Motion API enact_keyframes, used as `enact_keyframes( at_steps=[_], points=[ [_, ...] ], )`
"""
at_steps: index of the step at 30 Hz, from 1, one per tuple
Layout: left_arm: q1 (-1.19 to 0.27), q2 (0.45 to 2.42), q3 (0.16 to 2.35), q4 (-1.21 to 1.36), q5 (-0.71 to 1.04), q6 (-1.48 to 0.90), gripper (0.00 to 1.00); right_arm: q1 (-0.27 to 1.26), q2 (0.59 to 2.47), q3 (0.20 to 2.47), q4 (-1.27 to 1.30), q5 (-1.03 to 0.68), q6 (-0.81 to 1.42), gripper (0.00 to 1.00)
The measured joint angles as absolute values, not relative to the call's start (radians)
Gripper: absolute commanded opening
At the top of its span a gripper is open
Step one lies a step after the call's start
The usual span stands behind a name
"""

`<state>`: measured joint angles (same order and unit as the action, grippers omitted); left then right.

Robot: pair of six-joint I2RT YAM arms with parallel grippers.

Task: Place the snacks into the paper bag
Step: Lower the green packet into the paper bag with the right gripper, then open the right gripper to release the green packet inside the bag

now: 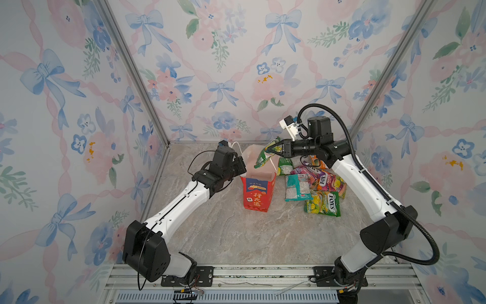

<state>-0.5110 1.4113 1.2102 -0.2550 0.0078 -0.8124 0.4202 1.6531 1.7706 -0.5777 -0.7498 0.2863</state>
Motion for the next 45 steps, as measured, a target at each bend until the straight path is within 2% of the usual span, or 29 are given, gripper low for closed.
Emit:
enact_keyframes(
  at_steps=[16, 29, 38, 43, 45],
  points=[
    [-0.518, 1.425, 1.225, -0.256, 0.008, -0.813, 0.00, 0.523, 1.673, 1.916, -0.874, -0.479, 0.084, 0.00],
    [-0.523, 1.426, 1.227, -0.256, 0.007, -0.812, 0.00, 0.597, 1.740, 1.935, -0.968, -0.289, 0.036, 0.00],
    [-0.524, 1.426, 1.227, -0.256, 0.007, -0.812, 0.00, 0.617, 1.756, 1.951, -0.982, -0.240, 0.036, 0.07],
    [-0.525, 1.426, 1.230, -0.256, 0.007, -0.812, 0.00, 0.619, 1.757, 1.951, -0.985, -0.218, 0.035, 0.14],
    [-0.527, 1.428, 1.233, -0.257, 0.007, -0.812, 0.00, 0.622, 1.757, 1.953, -0.986, -0.207, 0.035, 0.22]
  ],
)
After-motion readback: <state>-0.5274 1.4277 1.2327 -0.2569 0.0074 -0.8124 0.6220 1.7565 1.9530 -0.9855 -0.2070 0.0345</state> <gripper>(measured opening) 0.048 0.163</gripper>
